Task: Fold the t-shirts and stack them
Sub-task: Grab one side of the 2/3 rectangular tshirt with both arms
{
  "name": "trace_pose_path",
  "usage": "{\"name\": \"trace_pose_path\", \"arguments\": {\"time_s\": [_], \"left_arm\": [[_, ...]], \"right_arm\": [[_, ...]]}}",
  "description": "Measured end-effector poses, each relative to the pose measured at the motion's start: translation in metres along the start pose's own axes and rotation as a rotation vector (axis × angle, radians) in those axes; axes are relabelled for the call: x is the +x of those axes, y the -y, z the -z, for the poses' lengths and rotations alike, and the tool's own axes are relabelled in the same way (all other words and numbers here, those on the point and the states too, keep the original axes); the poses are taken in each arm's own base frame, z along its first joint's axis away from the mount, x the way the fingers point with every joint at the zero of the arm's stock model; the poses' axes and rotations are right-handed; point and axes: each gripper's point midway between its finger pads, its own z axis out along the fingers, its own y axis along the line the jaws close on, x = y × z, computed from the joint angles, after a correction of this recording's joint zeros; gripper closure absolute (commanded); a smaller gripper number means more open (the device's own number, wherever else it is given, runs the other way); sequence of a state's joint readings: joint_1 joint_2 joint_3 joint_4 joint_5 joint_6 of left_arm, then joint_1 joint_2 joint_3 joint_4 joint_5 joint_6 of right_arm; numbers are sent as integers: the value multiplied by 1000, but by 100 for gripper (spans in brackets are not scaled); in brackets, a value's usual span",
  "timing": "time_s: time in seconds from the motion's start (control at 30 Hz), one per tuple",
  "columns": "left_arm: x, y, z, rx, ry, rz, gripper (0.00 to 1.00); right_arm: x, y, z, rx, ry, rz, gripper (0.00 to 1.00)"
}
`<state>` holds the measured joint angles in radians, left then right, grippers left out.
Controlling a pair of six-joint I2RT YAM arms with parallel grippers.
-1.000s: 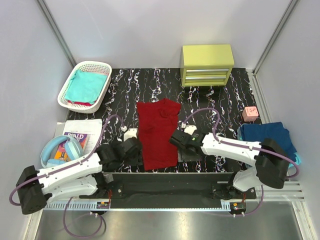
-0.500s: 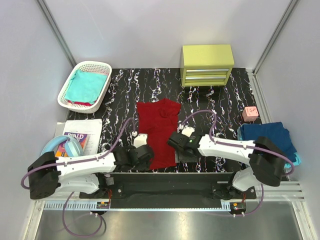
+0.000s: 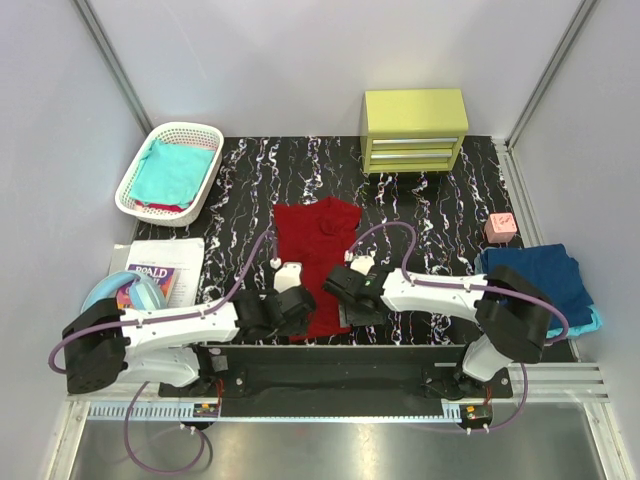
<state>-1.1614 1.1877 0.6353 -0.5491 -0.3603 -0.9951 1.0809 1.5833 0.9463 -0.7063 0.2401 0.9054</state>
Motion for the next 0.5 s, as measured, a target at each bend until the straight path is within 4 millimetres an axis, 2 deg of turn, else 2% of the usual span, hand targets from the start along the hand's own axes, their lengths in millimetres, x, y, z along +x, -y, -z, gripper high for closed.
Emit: {"name": "trace_pose_path", "arguments": {"time_s": [0.2, 0.5], "left_arm": [[2, 1, -1, 0, -4, -2, 52], [-4, 6, 6, 35, 20, 15, 52]], "right_arm": [[0, -9, 4, -21, 3, 12, 37], [-15, -47, 37, -108, 58, 40, 37]]}}
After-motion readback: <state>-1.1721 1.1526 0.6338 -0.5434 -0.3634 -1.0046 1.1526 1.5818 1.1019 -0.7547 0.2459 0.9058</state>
